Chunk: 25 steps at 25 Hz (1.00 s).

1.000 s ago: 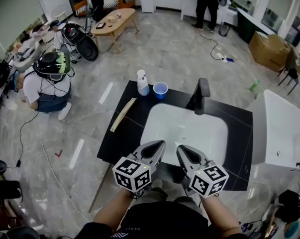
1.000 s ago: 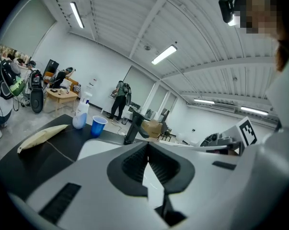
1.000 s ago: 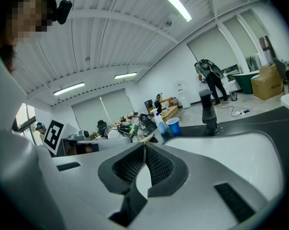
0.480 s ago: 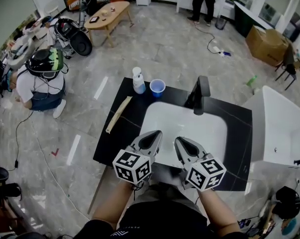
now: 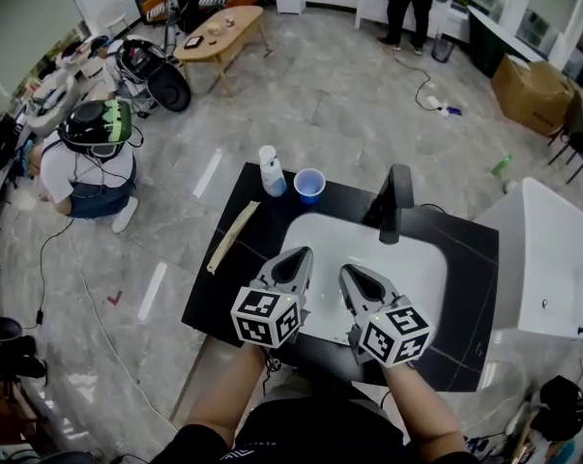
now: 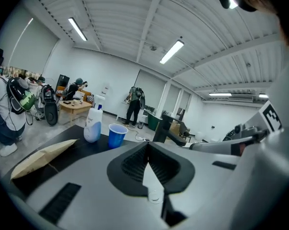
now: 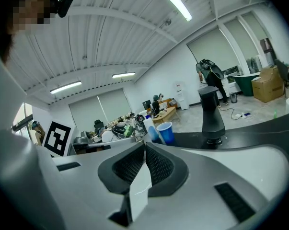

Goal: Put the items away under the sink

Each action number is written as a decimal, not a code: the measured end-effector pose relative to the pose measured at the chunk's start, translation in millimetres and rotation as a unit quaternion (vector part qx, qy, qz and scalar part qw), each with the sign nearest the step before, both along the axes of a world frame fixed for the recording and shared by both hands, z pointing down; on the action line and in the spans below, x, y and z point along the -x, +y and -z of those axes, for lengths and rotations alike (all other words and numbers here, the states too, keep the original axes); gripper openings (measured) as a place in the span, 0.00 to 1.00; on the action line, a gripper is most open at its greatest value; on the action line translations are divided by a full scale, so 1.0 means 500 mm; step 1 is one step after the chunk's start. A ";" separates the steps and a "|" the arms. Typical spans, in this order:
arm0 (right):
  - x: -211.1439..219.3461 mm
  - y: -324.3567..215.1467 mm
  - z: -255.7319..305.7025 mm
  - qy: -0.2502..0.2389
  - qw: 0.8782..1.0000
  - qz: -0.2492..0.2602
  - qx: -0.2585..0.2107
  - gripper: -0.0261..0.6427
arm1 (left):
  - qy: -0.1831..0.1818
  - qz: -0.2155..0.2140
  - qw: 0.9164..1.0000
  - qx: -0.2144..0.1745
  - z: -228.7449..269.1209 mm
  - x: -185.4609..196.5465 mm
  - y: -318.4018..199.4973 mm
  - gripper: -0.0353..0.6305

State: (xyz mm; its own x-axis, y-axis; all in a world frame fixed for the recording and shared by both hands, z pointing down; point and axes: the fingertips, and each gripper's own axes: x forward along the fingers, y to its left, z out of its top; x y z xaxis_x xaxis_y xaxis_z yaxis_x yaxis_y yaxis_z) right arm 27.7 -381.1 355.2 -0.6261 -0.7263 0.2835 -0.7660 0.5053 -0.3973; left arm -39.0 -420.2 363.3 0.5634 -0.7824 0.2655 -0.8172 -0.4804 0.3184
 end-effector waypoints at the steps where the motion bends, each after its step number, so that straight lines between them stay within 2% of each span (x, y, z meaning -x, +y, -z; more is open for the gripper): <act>1: 0.000 -0.009 -0.005 0.001 1.000 0.000 0.000 0.10 | -0.005 0.004 1.000 0.002 -0.007 0.000 -0.011 0.06; 12: 0.015 -0.090 -0.035 -0.001 1.000 -0.010 -0.003 0.10 | -0.038 0.030 0.999 -0.022 -0.048 0.012 -0.131 0.08; 14: 0.021 -0.100 -0.042 -0.002 1.000 -0.012 -0.003 0.10 | -0.044 0.038 0.998 -0.024 -0.060 0.018 -0.153 0.21; 15: 0.024 -0.102 -0.046 -0.001 1.000 -0.011 -0.002 0.10 | -0.048 0.038 0.998 -0.023 -0.067 0.017 -0.163 0.25; 17: 0.028 -0.103 -0.054 0.000 1.000 -0.009 0.003 0.10 | -0.056 0.037 0.998 -0.021 -0.081 0.015 -0.182 0.28; 25: 0.020 -0.113 -0.060 -0.010 1.000 -0.015 0.013 0.10 | -0.083 0.045 0.996 -0.008 -0.117 0.003 -0.262 0.52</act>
State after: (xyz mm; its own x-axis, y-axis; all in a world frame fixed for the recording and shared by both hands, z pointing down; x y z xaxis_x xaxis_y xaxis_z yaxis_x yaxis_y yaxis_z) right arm 17.7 -437.5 385.0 -0.6103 -0.7369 0.2907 -0.7724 0.4721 -0.4249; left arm -40.6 -551.1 421.6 0.4413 -0.8319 0.3365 -0.8974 -0.4074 0.1695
